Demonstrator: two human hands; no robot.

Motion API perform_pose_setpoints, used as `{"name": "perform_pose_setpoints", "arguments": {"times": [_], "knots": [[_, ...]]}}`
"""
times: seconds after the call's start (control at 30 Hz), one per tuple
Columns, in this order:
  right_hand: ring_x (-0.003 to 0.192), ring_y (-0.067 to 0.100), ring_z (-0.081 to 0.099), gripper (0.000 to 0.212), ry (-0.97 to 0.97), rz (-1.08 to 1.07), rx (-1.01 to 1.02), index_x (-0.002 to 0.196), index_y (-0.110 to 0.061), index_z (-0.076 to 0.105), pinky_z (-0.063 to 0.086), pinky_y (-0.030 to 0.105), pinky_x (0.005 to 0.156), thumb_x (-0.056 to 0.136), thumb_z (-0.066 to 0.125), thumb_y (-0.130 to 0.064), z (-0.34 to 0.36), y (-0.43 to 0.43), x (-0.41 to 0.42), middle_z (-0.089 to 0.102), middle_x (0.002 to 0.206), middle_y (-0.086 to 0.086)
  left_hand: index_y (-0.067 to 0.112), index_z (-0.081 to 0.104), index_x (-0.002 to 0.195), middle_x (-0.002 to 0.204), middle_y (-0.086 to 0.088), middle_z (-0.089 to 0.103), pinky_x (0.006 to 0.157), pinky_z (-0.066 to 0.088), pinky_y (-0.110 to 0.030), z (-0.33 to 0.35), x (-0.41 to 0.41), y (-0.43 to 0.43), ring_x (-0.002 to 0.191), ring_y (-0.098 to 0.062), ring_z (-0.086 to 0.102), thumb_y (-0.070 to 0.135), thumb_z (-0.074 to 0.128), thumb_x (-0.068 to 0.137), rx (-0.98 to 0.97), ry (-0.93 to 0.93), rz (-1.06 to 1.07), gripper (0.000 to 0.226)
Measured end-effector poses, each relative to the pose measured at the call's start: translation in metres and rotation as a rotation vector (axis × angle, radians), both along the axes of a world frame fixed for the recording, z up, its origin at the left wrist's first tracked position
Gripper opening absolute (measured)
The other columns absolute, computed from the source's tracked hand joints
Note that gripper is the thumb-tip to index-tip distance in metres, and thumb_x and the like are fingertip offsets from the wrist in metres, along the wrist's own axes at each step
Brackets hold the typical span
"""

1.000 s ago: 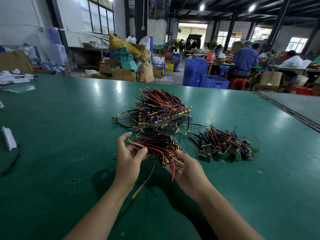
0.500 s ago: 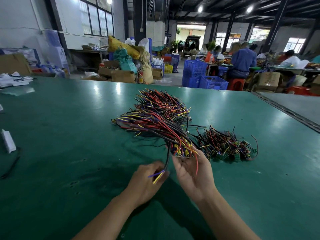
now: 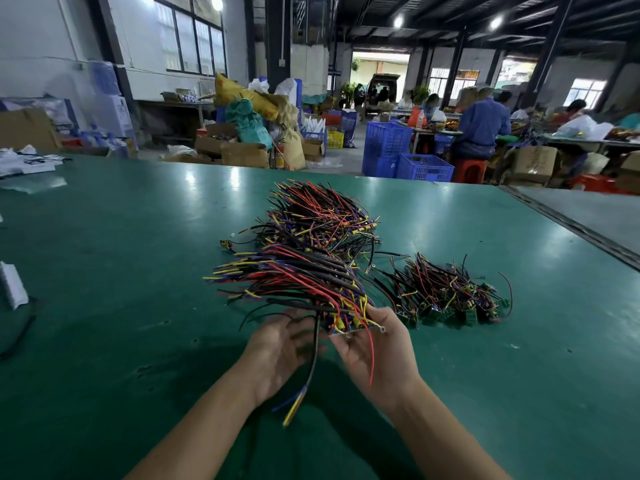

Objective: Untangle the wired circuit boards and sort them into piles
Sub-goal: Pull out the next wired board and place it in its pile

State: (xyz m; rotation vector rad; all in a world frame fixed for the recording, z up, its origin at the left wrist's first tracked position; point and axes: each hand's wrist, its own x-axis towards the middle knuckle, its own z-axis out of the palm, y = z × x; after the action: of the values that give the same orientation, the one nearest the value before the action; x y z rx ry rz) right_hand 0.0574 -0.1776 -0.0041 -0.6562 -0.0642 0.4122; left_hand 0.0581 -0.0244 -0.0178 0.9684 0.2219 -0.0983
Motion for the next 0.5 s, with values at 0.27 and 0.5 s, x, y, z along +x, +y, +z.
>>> {"name": "perform_pose_setpoints", "arguments": {"times": [0.27, 0.5], "knots": [[0.084, 0.024, 0.065, 0.037, -0.086, 0.139, -0.186, 0.109, -0.003, 0.061, 0.057, 0.034, 0.08, 0.077, 0.051, -0.018, -0.001, 0.012, -0.007, 0.067, 0.097, 0.013, 0.006, 0.076, 0.078, 0.083, -0.012, 0.074, 0.055, 0.059, -0.033, 0.002, 0.001, 0.014, 0.066, -0.024, 0.071, 0.028, 0.042, 0.096, -0.258, -0.026, 0.092, 0.044], [0.082, 0.029, 0.07, 0.056, -0.075, 0.162, -0.702, 0.1, -0.012, 0.07, 0.055, 0.031, 0.065, 0.097, 0.037, -0.057, 0.008, 0.002, 0.004, 0.072, 0.097, 0.018, 0.002, 0.068, 0.094, 0.093, -0.02, 0.068, 0.061, 0.054, -0.033, -0.004, -0.008, 0.001, 0.075, -0.028, 0.065, 0.016, 0.049, 0.088, 0.008, 0.013, 0.05, 0.023]]}}
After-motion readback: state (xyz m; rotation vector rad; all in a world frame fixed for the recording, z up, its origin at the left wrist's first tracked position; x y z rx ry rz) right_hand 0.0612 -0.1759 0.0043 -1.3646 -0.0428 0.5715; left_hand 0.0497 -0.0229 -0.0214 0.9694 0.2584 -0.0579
